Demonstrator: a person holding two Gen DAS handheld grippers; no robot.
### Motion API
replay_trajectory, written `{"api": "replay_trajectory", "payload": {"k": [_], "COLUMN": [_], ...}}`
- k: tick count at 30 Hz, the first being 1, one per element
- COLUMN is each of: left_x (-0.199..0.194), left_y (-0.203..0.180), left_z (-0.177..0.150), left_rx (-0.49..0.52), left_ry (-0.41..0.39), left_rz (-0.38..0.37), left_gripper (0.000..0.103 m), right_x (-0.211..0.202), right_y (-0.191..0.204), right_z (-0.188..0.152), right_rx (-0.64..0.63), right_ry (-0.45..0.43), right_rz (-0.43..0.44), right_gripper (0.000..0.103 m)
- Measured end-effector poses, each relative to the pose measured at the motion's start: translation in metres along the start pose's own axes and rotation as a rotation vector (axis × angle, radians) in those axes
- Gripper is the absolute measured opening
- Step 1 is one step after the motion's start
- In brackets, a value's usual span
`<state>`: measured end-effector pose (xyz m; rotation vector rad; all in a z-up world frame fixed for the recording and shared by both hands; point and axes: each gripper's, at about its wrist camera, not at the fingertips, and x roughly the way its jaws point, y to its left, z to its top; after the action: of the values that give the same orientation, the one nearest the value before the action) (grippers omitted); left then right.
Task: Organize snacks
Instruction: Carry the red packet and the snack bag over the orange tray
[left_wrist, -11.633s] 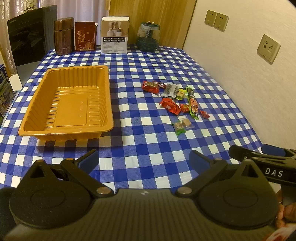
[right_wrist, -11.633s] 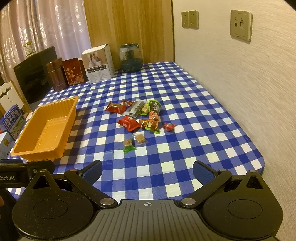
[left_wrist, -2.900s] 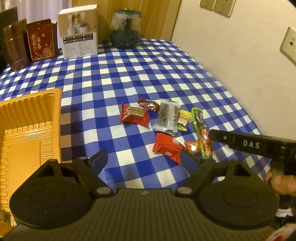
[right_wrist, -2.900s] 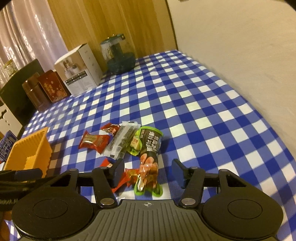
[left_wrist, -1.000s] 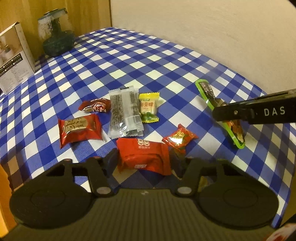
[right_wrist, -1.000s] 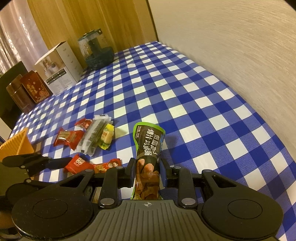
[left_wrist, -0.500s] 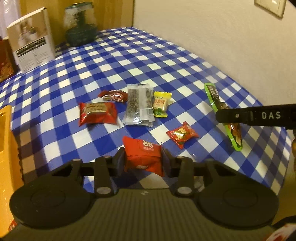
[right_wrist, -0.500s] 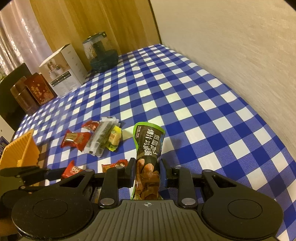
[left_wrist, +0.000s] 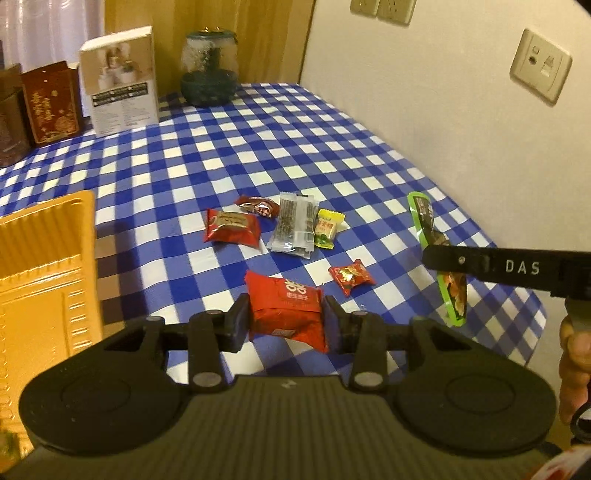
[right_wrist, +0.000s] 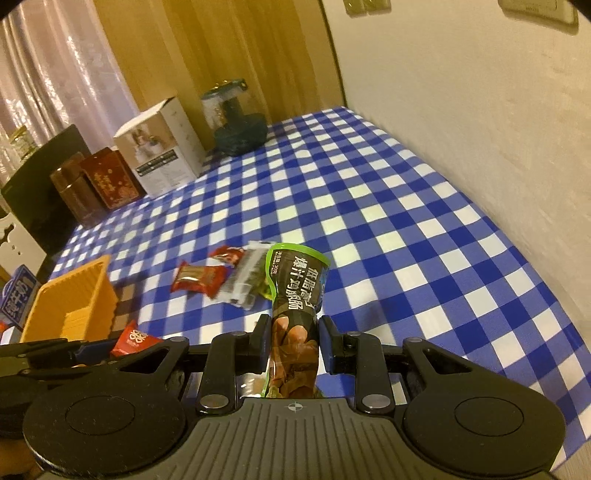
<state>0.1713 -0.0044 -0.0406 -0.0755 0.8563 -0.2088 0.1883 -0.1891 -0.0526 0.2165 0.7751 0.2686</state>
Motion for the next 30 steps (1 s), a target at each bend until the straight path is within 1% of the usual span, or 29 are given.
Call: {"api": "replay_trajectory", "payload": {"k": [16, 23, 30], "left_x": [-0.085, -0.112, -0.133], "left_y": [0.009, 0.023, 0.043], "left_z": [-0.028, -0.038, -0.048], "left_rx": [-0.051, -0.083, -0.122], "left_ry": [-0.062, -0.084, -0.099], "left_rz": [0.034, 0.051, 0.082], "left_gripper": [0.038, 0.038, 0.038], "right_x": [-0.051, -0.063, -0.065], "right_y": [0.061, 0.086, 0.111], "right_z": [-0.032, -0.043, -0.048], "right_rx": [-0.061, -0.096, -0.135], "right_ry": [0.002, 0.01, 0.014], "right_rz": [0.069, 0.099, 0.133], "right_gripper": [0.028, 0.028, 0.028]}}
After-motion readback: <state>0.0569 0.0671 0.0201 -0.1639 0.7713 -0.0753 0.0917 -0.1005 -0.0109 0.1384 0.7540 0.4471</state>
